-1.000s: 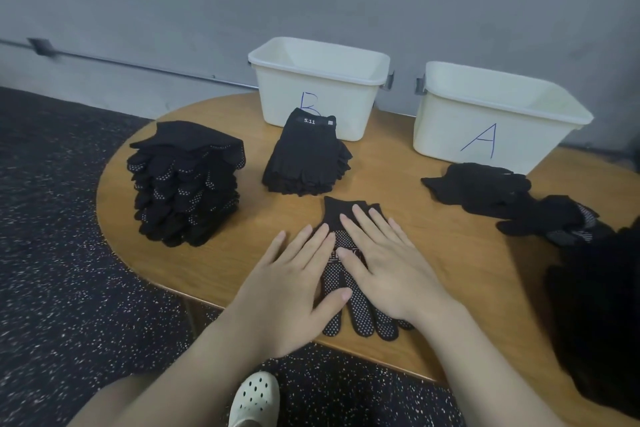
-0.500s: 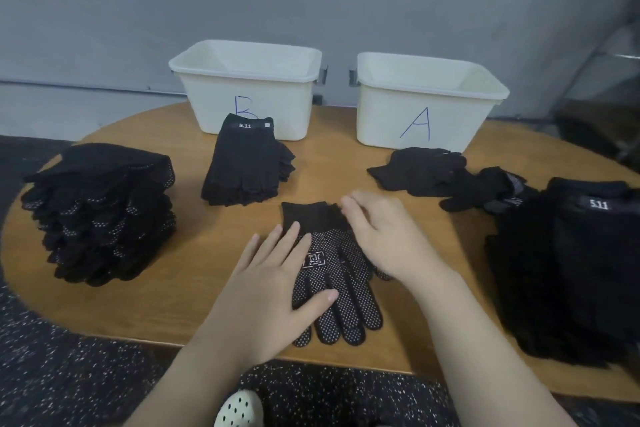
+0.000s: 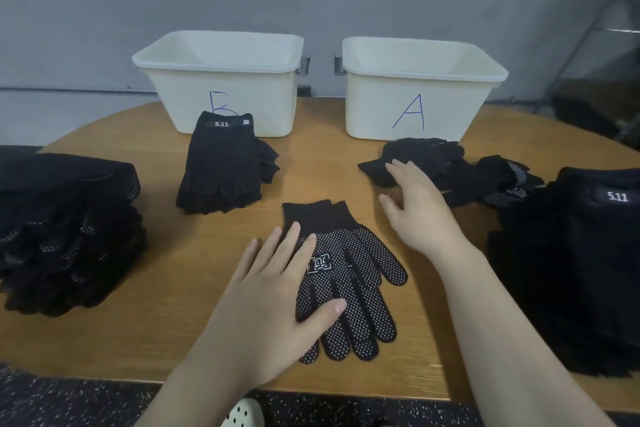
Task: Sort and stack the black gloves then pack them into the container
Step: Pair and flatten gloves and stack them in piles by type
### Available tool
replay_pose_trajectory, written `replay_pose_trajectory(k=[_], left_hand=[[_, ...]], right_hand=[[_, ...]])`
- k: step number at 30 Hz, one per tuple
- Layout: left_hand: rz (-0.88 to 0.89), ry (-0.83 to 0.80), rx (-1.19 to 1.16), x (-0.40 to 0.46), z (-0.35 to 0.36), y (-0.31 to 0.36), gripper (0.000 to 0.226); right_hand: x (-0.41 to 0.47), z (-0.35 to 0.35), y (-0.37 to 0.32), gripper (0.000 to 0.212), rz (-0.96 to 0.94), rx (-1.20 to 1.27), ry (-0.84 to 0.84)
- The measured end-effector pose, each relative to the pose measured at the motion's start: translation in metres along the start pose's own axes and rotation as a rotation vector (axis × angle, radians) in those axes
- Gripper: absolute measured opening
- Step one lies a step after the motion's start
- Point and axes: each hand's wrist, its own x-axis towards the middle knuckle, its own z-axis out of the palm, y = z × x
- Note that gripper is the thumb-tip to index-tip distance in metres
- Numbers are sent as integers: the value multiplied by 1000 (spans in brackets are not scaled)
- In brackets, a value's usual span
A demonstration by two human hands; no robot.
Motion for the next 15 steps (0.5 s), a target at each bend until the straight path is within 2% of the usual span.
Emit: replay_pose_trajectory(k=[6, 9, 13, 15], left_hand=[[33, -24, 15, 4, -3, -1, 95], [33, -36, 19, 5, -3, -1, 94], [34, -34, 42, 4, -5, -1, 93], [35, -26, 34, 3, -5, 0, 93]], right_hand=[[11, 9, 0, 62, 85, -123, -76], [16, 13, -1, 57, 107, -163, -1], [23, 14, -3, 31, 132, -156, 183], [23, 14, -2, 28, 144, -125, 227]])
